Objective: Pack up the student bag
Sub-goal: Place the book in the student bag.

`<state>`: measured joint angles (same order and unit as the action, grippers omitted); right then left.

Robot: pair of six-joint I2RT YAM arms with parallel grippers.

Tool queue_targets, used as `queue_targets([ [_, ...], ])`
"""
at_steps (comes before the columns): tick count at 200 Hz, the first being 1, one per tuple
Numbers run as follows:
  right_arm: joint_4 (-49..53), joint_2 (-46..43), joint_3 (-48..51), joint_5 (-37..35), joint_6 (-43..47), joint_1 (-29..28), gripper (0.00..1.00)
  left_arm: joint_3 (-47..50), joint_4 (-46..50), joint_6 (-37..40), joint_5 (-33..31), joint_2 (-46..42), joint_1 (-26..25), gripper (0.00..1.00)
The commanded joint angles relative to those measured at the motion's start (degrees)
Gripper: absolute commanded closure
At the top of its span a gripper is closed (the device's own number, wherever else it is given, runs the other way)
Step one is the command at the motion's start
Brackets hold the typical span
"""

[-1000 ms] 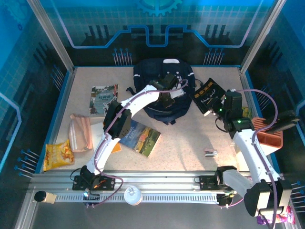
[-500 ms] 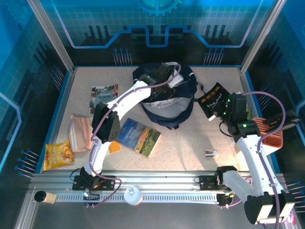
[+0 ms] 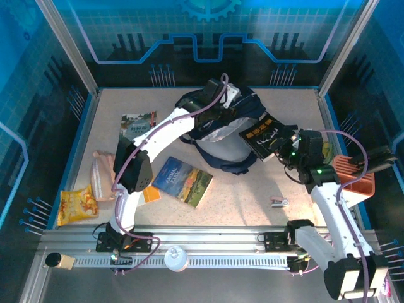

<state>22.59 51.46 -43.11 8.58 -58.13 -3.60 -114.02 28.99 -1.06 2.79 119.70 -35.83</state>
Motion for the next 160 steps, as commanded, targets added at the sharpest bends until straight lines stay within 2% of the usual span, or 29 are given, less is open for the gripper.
queue_targets([
  [1, -17.14, 2.69, 1.67, 5.09, -6.33, -1.97, 1.0, 0.31, -9.45, -3.87, 3.28, -6.76, -0.62, 1.0],
  [26, -29.34, 8.65, 2.98, 4.77, -9.91, -5.06, 1.0, 1.5, -10.79, -4.93, 2.98, -7.96, -0.64, 1.0],
  [60, -35.56, 18.29, -0.45, 0.35, -10.14, -10.25, 1.0, 1.95, -11.55, -5.61, 2.57, -8.43, -0.62, 1.0],
  [103, -45.83, 27.4, -1.43, -5.4, -13.28, -12.62, 1.0, 2.13, -11.93, -6.73, 2.84, -8.57, -0.64, 1.0],
  [125, -52.99, 31.08, -1.66, -5.61, -14.91, -12.97, 1.0, 2.13, -12.11, -7.21, 3.1, -8.69, -0.63, 1.0],
  [160, -54.56, 36.69, -4.81, -6.66, -15.93, -14.22, 1.0, 2.13, -12.14, -7.47, 3.15, -8.67, -0.62, 1.0],
])
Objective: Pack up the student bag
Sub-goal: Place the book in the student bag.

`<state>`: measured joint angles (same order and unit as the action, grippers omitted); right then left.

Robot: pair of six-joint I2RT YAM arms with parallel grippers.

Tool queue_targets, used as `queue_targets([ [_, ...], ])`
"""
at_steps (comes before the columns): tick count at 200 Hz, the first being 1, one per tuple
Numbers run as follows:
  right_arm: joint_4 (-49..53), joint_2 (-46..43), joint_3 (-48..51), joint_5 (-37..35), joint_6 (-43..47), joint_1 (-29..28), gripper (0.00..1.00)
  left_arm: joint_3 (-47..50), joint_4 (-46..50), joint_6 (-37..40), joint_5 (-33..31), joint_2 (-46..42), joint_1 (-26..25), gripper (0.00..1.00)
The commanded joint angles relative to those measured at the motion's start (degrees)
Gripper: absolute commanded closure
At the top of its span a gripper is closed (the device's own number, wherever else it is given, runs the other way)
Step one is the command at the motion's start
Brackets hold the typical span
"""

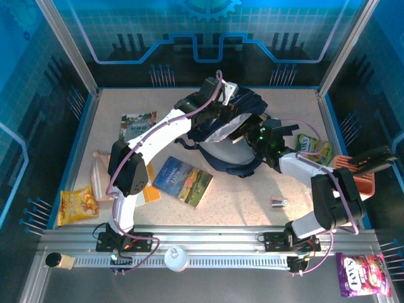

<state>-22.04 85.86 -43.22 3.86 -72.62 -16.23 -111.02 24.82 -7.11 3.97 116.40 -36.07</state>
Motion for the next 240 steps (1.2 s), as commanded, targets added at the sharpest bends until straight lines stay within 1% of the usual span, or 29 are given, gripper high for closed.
queue_targets([
  [1, -9.85, 2.42, -4.87, -1.93, -1.46, -1.64, 1.0, -0.86, -7.95, -1.42, 1.99, -5.38, -0.39, 1.0],
  [21, -8.29, 6.05, -6.8, -3.77, -2.68, -2.67, 1.0, -0.69, -7.86, -2.05, 1.63, -5.5, -0.35, 1.0],
  [43, -9.27, 9.96, -6.83, -5.94, -5.66, -3.58, 1.0, -0.02, -8.13, -2.73, 1.41, -5.99, -0.31, 1.0],
  [47, -9.41, 10.56, -8.48, -6.4, -6.06, -3.79, 1.0, 0.24, -8.32, -2.88, 1.35, -6.11, -0.23, 1.0],
  [67, -9.42, 13.78, -9.87, -8.57, -7.98, -4.49, 0.99, 0.72, -8.74, -3.56, 1.4, -6.35, -0.14, 1.0],
  [82, -9.89, 16.74, -11.41, -8.52, -9.27, -4.6, 0.98, 0.79, -8.82, -3.76, 1.31, -6.4, -0.14, 1.0],
  [106, -9.71, 21.62, -15.5, -4.19, -9.33, -4.62, 0.91, 1.15, -9.09, -3.96, 1.04, -6.54, -0.05, 1.0],
  [115, -9.0, 22.63, -16.42, -2.6, -9.51, -4.6, 0.86, 1.27, -9.22, -4.06, 0.95, -6.54, -0.04, 1.0],
  [126, -9.62, 23.24, -16.26, -1.31, -10.0, -4.52, 0.77, 1.42, -9.35, -4.31, 0.7, -6.45, 0.03, 1.0],
  [137, -9.52, 22.41, -15.18, -0.88, -10.35, -4.36, 0.69, 1.51, -9.35, -4.71, 0.5, -6.28, 0.33, 1.0],
  [158, -8.84, 18.66, -11.63, 0.22, -9.73, -3.53, 0.5, 1.77, -9.52, -5.72, 0.34, -5.89, 0.87, 1.0],
  [175, -8.72, 14.52, -7.69, 2.81, -9.71, -2.57, 0.41, 1.96, -9.71, -6.65, 0.6, -5.57, 1.45, 1.0],
  [191, -8.55, 9.82, -2.61, 5.7, -9.82, -1.65, 0.39, 2.03, -9.79, -7.04, 0.91, -5.14, 1.93, 1.0],
  [210, -4.27, 3.66, 2.16, 6.92, -9.19, -0.3, 0.37, 2.35, -10.01, -7.4, 1.07, -4.53, 2.32, 1.0],
  [226, -1.8, -1.62, 5.88, 6.07, -7.44, 0.73, 0.37, 2.77, -10.2, -7.89, 1.47, -4.08, 2.51, 1.0],
  [240, 3.04, -6.39, 7.82, 4.53, -5.04, 1.58, 0.37, 3.36, -10.52, -8.15, 1.98, -3.58, 2.66, 1.0],
])
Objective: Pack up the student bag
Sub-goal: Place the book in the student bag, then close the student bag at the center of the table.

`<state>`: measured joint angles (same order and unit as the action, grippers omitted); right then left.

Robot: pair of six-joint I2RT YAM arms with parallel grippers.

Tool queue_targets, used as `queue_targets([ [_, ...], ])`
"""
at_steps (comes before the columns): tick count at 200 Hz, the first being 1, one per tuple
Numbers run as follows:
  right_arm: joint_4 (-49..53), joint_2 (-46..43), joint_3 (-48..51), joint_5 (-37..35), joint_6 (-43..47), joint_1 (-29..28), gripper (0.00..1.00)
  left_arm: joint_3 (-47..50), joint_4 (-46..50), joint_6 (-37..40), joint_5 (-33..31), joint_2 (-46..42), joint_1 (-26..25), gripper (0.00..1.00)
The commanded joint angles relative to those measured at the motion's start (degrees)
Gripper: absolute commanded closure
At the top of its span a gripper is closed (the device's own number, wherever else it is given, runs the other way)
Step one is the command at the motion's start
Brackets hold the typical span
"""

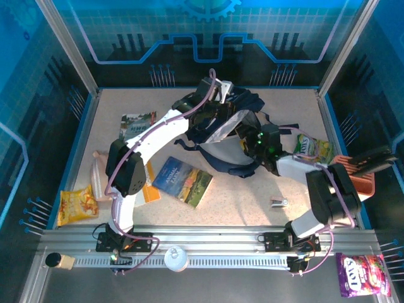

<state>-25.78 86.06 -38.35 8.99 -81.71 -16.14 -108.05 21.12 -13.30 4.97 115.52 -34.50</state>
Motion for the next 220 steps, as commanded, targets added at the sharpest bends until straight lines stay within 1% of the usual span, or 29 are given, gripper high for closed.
queue_targets([
  [1, 7.14, -6.95, 3.03, -0.84, 4.39, 1.52, 0.36, 0.43, -6.9, -1.98, 1.03, -2.69, 1.05, 1.0],
  [7, 9.7, -9.13, 3.1, -1.98, 5.9, 1.84, 0.35, 0.7, -6.97, -2.0, 1.34, -2.47, 1.06, 1.0],
  [24, 22.15, -14.87, 1.21, -7.35, 11.97, 2.19, 0.31, 1.72, -7.15, -2.15, 3.15, -1.6, 1.04, 1.0],
  [36, 31.12, -18.12, -1.01, -12.32, 15.71, 2.27, 0.25, 2.63, -7.16, -2.62, 4.8, -0.98, 1.05, 1.0],
  [46, 35.94, -20.73, -2.44, -16.51, 18.7, 2.2, 0.21, 2.97, -6.53, -2.93, 7.31, -0.24, 1.06, 1.0],
  [56, 39.98, -22.69, -3.96, -20.07, 21.8, 2.33, 0.19, 2.86, -5.51, -3.42, 10.0, 0.76, 0.94, 0.95],
  [77, 46.99, -25.0, -8.26, -26.37, 28.07, 2.51, 0.17, 3.74, -4.87, -4.98, 12.32, 1.49, 0.81, 0.86],
  [95, 50.11, -25.24, -11.68, -28.19, 32.76, 2.53, 0.15, 6.2, -5.04, -6.39, 12.35, 0.54, 0.96, 0.68],
  [114, 50.53, -25.0, -15.48, -26.35, 36.79, 2.52, 0.15, 9.99, -5.32, -8.99, 13.0, -2.01, 1.86, 0.49],
  [125, 49.06, -24.36, -16.49, -23.46, 39.25, 2.35, 0.15, 13.37, -6.37, -11.3, 13.6, -4.21, 3.01, 0.42],
  [142, 47.61, -22.2, -18.39, -19.95, 42.59, 1.12, 0.15, 19.89, -8.82, -15.29, 14.45, -8.32, 5.46, 0.36],
  [166, 47.14, -16.3, -22.56, -16.21, 46.54, -3.18, 0.16, 30.32, -12.6, -20.3, 14.4, -14.99, 10.42, 0.3],
  [174, 47.05, -13.82, -24.17, -14.6, 47.43, -4.79, 0.16, 33.62, -12.94, -21.02, 13.0, -17.29, 12.0, 0.29],
  [184, 47.04, -10.55, -26.26, -13.2, 48.53, -6.97, 0.17, 36.75, -11.78, -21.15, 10.23, -20.1, 14.01, 0.24],
  [191, 47.16, -8.13, -27.83, -12.47, 49.24, -8.61, 0.17, 38.85, -10.99, -21.2, 8.9, -21.81, 15.64, 0.23],
  [213, 47.69, -0.52, -33.18, -9.85, 52.38, -14.06, 0.19, 45.49, -10.22, -22.63, 7.26, -27.38, 21.29, 0.17],
  [218, 47.99, 1.21, -34.53, -9.55, 53.4, -15.36, 0.2, 46.75, -9.94, -22.9, 7.09, -28.62, 22.69, 0.15],
  [220, 48.16, 1.61, -35.13, -9.53, 53.83, -15.77, 0.2, 47.26, -9.8, -22.97, 6.94, -29.16, 23.2, 0.12],
])
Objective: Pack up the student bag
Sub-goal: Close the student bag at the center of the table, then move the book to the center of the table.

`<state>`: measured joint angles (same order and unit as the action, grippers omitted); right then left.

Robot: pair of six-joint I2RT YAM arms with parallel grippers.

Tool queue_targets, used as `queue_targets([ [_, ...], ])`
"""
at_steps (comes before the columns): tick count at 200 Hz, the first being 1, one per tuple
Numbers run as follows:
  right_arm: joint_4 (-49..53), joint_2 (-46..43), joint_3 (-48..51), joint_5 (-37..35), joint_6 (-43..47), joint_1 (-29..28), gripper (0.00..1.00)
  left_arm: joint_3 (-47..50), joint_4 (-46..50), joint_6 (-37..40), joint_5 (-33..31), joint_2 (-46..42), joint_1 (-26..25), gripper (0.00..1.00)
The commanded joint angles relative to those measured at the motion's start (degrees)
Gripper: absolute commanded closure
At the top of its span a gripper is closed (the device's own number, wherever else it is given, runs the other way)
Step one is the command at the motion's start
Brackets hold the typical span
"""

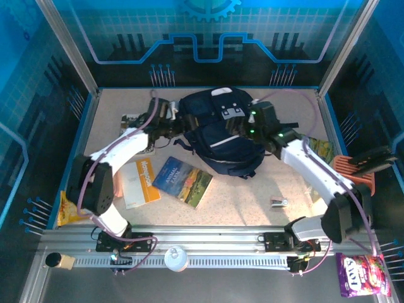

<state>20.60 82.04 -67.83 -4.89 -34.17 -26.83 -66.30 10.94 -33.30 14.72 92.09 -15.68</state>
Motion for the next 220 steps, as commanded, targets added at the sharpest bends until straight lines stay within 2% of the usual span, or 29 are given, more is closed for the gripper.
queue_targets([
  [1, 1.89, 6.09, -5.91, 4.4, 6.48, -5.43, 0.2, 5.76, 0.43, -3.03, -2.83, -5.98, 4.63, 0.1],
  [20, 4.29, 12.25, -11.36, 4.92, 10.65, -9.91, 0.22, 9.62, 1.91, -3.51, -3.8, -10.39, 9.49, 0.01],
  [48, 9.27, 20.67, -19.02, 4.08, 18.14, -15.81, 0.24, 13.49, 2.83, -3.7, -4.09, -15.79, 15.39, 0.01],
  [89, 18.05, 32.41, -29.9, 1.91, 25.68, -21.65, 0.26, 14.91, 4.76, -3.31, -4.19, -18.53, 20.31, 0.01],
  [157, 25.03, 46.69, -43.42, 1.02, 28.52, -24.83, 0.29, 14.73, 5.95, -2.75, -3.12, -18.62, 22.19, 0.01],
  [220, 24.7, 54.9, -49.41, 2.22, 29.14, -24.89, 0.37, 15.01, 6.8, -1.53, -2.74, -19.66, 22.26, 0.01],
])
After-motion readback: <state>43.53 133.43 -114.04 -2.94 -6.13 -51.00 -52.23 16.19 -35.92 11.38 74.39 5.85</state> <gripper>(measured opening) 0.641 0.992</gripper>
